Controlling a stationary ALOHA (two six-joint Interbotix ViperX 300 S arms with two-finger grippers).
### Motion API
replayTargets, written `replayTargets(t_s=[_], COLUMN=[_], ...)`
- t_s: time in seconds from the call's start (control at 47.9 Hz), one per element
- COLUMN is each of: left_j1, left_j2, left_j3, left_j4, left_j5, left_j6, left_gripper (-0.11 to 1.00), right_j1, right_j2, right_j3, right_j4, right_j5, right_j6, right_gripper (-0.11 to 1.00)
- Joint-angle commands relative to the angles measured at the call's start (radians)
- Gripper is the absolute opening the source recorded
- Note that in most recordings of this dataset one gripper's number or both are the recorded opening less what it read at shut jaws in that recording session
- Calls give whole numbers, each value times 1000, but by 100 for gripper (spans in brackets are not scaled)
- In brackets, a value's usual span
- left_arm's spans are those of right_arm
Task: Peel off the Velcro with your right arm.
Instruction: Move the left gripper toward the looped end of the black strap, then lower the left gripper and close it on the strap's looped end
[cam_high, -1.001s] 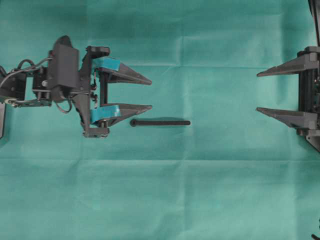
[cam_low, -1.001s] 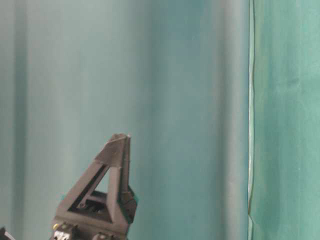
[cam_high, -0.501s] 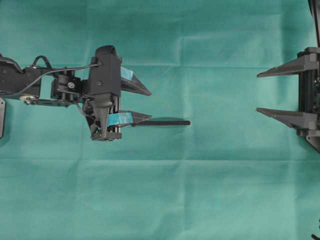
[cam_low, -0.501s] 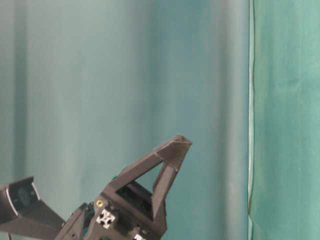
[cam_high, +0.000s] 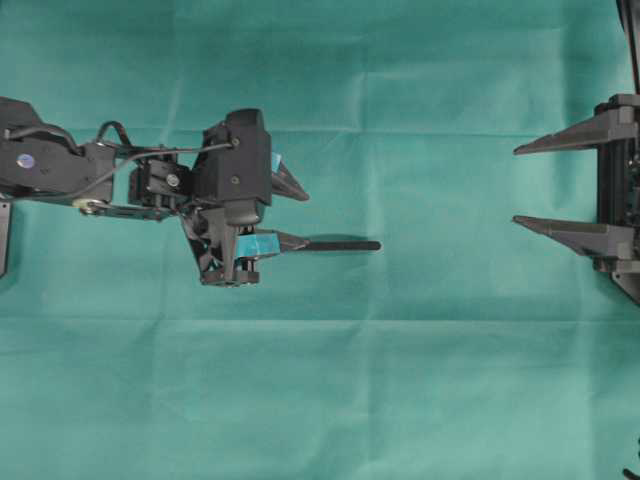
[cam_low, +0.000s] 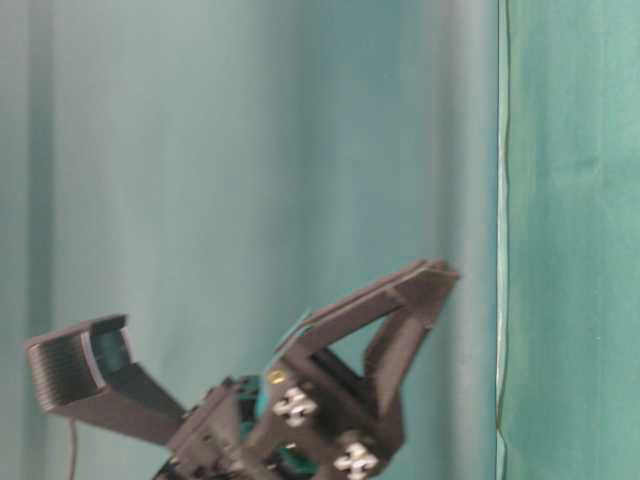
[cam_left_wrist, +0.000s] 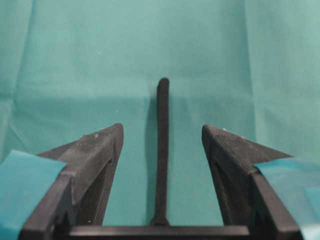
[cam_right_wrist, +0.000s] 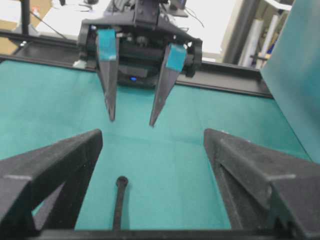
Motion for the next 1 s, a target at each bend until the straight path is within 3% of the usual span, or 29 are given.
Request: replayTargets(t_s=[0.0,0.98], left_j1=[0,5], left_j2=[8,256], left_j3=[-20,-32], left_j4=[0,0], left_j5=[-14,-40], left_j6=[2,-5], left_gripper=[63,63], right_j1=[-2,-2], right_j2=[6,5], right_j3=[-11,3], right_j4=[-2,-2], right_j5=[-11,-18], right_j6=[2,3], right_gripper=[62,62])
